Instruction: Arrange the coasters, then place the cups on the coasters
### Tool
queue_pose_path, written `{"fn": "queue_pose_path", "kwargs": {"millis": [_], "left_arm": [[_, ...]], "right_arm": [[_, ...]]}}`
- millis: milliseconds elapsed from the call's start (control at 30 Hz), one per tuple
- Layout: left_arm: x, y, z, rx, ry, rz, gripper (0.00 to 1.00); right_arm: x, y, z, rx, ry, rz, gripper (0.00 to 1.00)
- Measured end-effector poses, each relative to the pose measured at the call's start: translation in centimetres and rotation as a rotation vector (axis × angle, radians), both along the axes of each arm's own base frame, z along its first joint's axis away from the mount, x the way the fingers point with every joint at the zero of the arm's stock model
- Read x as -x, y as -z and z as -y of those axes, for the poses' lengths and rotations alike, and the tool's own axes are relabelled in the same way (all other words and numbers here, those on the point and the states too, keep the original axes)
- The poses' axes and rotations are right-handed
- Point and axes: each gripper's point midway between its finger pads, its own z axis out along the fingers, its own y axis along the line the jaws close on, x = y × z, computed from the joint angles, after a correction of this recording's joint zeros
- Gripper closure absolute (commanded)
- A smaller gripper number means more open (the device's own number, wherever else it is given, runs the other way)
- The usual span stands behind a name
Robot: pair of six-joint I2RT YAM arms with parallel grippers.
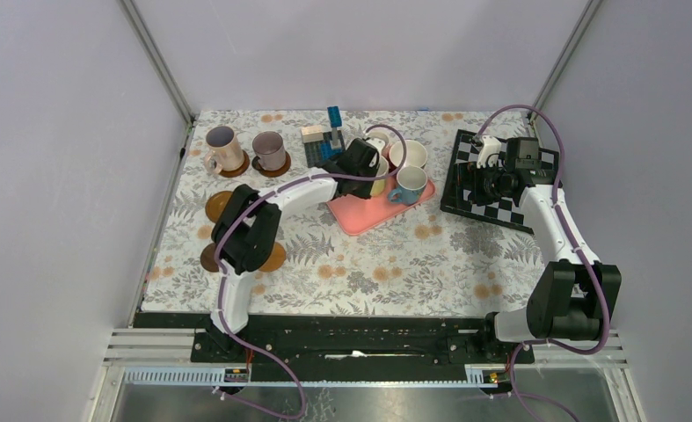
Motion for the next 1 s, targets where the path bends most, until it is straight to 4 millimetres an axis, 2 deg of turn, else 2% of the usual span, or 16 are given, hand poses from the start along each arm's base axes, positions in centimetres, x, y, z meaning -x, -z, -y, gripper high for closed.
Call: {"fn": "queue_pose_path", "kwargs": {"millis": [333,700,900,1000], "left_arm": [[1.5,-1.1,-1.9,-0.002,0.03,0.022,1.0],[3.6,-5.2,-4.1,0.036,0.134,0.087,1.0],[4.8,-9.1,-8.4,0.081,0.183,0.127,1.0],[5.1,-11.1,-11.7,0.125,0.181,0.149,1.0]], "right_arm": [[0.0,0.0,0.0,0.0,0.0,-0.001,0.02],[0.1,-0.1,-0.3,-0.012,-0.015,0.003,0.02],[0.4,-0.6,-0.8,-0.037,-0.039,0.016,0.02],[0.5,-0.8,-1.0,-0.048,-0.049,0.023,0.02]]}}
